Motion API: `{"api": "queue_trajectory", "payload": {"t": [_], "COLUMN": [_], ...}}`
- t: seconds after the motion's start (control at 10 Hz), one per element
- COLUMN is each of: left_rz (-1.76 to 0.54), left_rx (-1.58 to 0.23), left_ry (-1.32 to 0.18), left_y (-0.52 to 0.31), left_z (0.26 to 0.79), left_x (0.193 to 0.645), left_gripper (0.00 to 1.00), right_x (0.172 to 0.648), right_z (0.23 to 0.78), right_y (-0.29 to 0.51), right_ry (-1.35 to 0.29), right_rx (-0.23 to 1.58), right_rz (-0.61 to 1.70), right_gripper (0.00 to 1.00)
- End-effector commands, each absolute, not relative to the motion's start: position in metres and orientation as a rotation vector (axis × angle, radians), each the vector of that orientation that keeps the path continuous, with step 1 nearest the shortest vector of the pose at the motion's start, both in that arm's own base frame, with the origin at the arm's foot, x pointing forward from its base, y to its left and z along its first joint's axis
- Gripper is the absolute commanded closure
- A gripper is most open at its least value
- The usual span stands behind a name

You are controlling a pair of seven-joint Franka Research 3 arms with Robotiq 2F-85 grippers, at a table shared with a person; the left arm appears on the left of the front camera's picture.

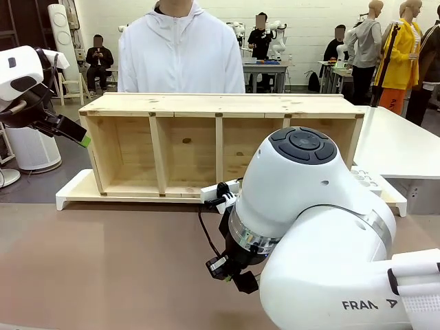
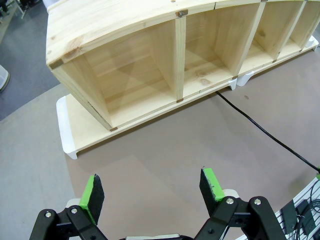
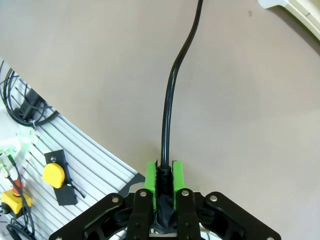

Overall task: Perform cable management.
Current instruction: Pull the grasped Power Cable to the location of the Power Strip.

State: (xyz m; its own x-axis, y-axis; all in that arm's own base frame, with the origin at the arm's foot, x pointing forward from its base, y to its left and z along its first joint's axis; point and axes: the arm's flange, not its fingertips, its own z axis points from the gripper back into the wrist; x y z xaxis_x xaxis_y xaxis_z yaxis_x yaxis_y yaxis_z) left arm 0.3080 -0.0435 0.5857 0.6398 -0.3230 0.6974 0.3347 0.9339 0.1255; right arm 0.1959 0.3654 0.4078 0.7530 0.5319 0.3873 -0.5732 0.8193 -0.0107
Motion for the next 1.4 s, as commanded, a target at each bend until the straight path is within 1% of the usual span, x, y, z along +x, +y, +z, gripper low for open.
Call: {"api": "queue_trajectory", "payload": {"t": [0.0, 0.2, 0.6, 1.0, 1.3], "left_rz": [-0.362, -0.362, -0.362, -0.362, -0.362], "left_rx": [-0.024, -0.024, -0.024, -0.024, -0.024], "left_ry": [-0.804, -0.804, -0.804, -0.804, -0.804], "left_y": [-0.044, -0.044, -0.044, -0.044, -0.044], "left_z": [0.586, 0.586, 0.586, 0.586, 0.586], "left_x": [0.310, 0.310, 0.310, 0.310, 0.310], "left_gripper": [0.00, 0.00, 0.00, 0.00, 0.00], "right_x": [0.196, 0.173, 0.156, 0.144, 0.154], "right_z": [0.408, 0.415, 0.442, 0.462, 0.474], "right_y": [0.365, 0.318, 0.239, 0.164, 0.110], "right_ry": [-0.388, -0.396, -0.445, -0.488, -0.559], "right_rx": [0.111, 0.113, 0.110, 0.074, 0.063], "right_rz": [0.604, 0.488, 0.316, 0.130, 0.018], "right_gripper": [0.84, 0.84, 0.84, 0.84, 0.84]}}
